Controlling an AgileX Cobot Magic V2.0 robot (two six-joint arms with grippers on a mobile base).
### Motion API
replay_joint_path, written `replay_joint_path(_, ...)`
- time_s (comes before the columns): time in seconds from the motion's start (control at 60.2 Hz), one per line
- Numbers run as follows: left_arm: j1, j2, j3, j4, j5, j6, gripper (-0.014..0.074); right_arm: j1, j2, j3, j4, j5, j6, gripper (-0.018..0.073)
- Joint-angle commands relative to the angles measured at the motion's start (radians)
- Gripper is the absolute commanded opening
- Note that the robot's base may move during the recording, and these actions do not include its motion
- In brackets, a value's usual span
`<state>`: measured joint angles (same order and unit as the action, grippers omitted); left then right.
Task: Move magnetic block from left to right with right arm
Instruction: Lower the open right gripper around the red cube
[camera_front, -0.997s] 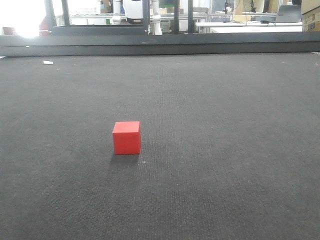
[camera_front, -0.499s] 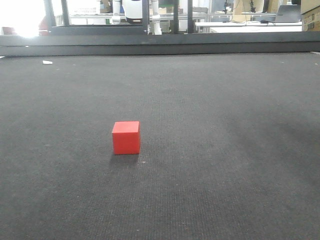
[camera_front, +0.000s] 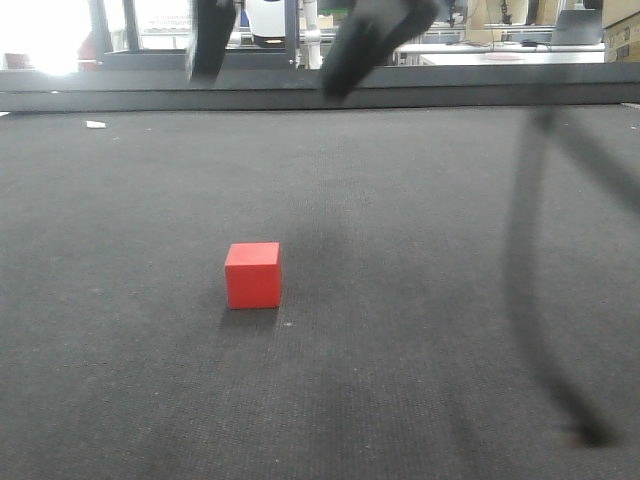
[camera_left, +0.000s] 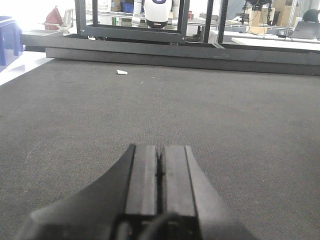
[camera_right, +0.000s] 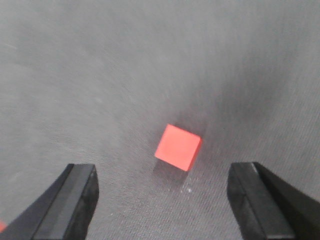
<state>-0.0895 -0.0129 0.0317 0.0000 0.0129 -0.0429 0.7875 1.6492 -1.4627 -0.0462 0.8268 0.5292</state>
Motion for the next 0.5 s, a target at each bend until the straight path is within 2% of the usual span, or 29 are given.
replay_joint_path(0.0,0.001,-0.014,0.010,0.000,-0.089,-0.004,-0.0116,0.022,0.032,-0.092,-0.092,0.041,0.112,0.0623)
replay_joint_path(0.133,0.001,-0.014,0.010,0.000,-0.089,-0.004,-0.0116,0.044,0.123,-0.151,-0.160,0.093,0.215,0.0623)
replay_joint_path(0.283,0.001,-0.014,0.010,0.000,-0.089,-0.004,-0.0116,0.047,0.186,-0.160,-0.167,0.087,0.299,0.0623)
replay_joint_path(0.482,0.001,-0.014,0.010,0.000,-0.089,-0.004,-0.0116,0.047,0.242,-0.160,-0.167,0.084,0.309,0.0623)
